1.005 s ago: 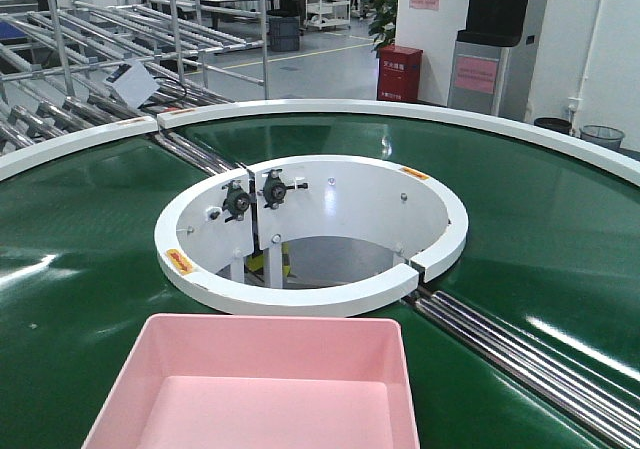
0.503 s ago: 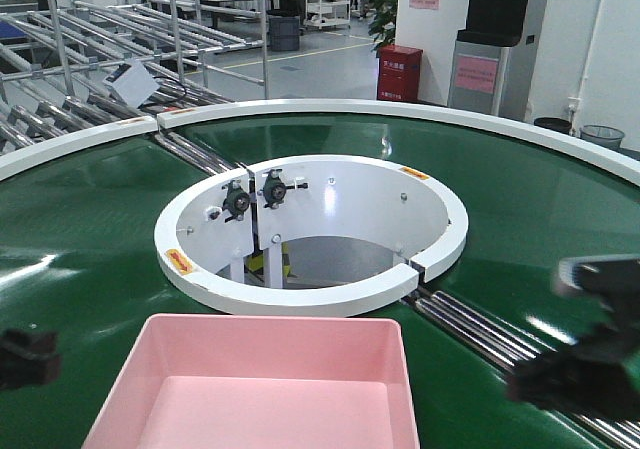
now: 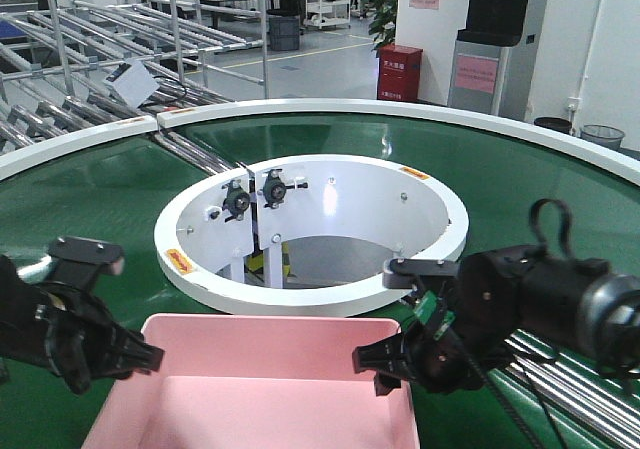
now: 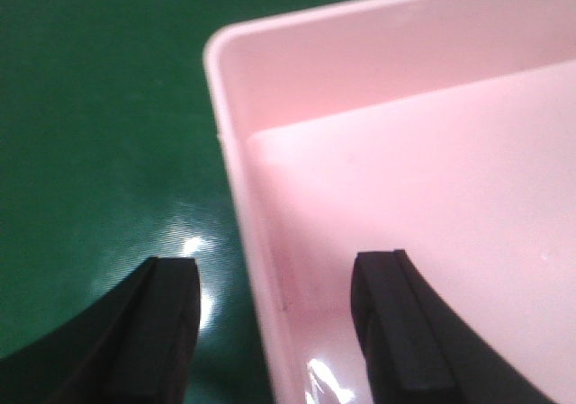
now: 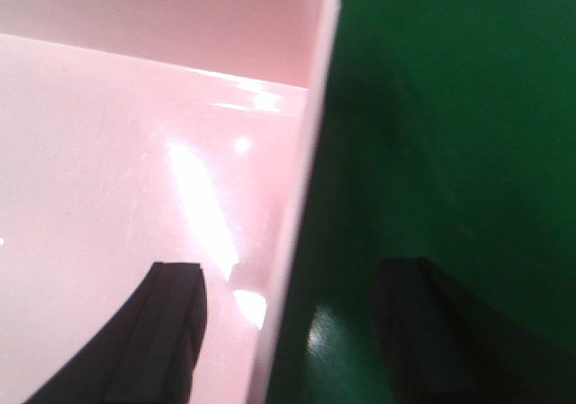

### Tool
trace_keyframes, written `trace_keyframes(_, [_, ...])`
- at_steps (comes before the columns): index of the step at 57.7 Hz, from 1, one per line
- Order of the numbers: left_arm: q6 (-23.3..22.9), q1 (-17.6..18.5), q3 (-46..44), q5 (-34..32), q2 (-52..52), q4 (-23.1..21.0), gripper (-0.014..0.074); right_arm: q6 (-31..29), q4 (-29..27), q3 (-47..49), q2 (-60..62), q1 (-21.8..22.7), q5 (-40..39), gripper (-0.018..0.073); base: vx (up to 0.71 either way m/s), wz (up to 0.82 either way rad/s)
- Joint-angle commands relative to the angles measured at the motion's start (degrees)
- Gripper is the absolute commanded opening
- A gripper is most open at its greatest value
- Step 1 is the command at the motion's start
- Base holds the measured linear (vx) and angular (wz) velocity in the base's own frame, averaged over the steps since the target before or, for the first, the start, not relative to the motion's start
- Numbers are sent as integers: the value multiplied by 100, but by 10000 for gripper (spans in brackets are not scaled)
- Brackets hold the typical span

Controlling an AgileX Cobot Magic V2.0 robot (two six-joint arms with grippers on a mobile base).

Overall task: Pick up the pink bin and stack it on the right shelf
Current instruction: 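Lower both grippers onto the near and far rims of the pink bin, then close both grippers on the pink bin walls and lift it up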

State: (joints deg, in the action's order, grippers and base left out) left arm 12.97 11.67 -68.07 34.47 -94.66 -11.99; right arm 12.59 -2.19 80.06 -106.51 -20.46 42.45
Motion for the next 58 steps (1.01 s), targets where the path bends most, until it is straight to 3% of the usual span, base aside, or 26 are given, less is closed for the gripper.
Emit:
trace_keyframes(1, [122, 38, -208, -163, -65, -188, 501, 70, -46, 275, 55, -13, -70, 456, 0, 0])
trace_keyframes(21, [104, 38, -208, 60, -699, -323, 491, 57, -280, 275, -244, -13, 31, 356, 0, 0])
trace_keyframes(22, [104, 38, -208, 115, -666, -418, 248, 42, -450, 275, -231, -7, 47, 181, 0, 0])
trace_keyframes(30, [147, 38, -208, 256, -488, -630, -5, 42, -452, 275, -46, -7, 61, -16, 0, 0])
trace_keyframes(41, [159, 38, -208, -54, 257, -830, -6, 42, -384, 275, 672, -1, -91, -11, 0, 0])
trace_keyframes(58, [139, 38, -208, 19, 1741, -1103, -2, 130, -95, 275, 2006, -1, -271, -9, 0, 0])
